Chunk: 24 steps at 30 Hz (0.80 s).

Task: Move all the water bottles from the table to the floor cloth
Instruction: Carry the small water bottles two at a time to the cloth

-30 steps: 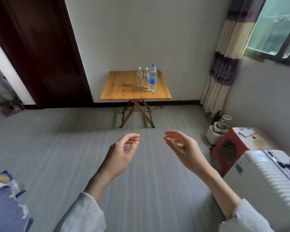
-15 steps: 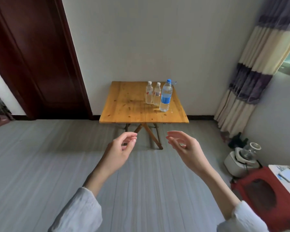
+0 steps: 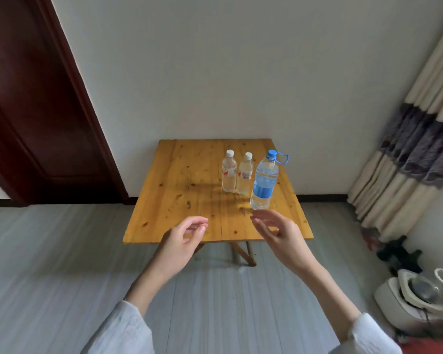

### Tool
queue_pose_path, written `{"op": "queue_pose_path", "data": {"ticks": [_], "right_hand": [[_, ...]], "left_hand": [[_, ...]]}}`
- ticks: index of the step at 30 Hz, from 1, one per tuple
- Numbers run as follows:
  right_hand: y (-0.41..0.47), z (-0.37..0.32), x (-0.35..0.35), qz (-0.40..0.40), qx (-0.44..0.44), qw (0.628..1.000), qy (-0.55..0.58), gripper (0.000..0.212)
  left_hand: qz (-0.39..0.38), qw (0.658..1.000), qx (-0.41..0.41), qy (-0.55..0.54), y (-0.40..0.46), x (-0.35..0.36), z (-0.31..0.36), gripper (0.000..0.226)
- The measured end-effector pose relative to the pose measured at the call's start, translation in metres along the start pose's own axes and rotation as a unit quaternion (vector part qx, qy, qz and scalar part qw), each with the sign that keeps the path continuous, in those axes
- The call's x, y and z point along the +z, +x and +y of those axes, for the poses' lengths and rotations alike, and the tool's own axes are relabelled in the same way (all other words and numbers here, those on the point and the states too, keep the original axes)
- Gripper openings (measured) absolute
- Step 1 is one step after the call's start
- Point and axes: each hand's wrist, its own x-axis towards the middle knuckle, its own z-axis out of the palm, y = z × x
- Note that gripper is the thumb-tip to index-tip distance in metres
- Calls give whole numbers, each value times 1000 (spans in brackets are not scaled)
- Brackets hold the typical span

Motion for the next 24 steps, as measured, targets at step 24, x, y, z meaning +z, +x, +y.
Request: {"op": "queue_pose_path", "data": {"ticks": [24], "right_hand": [[409,162,70,111,210,967,-88,39]], "left_hand": [[-65,996,-35,53,454,37,-154,39]]}}
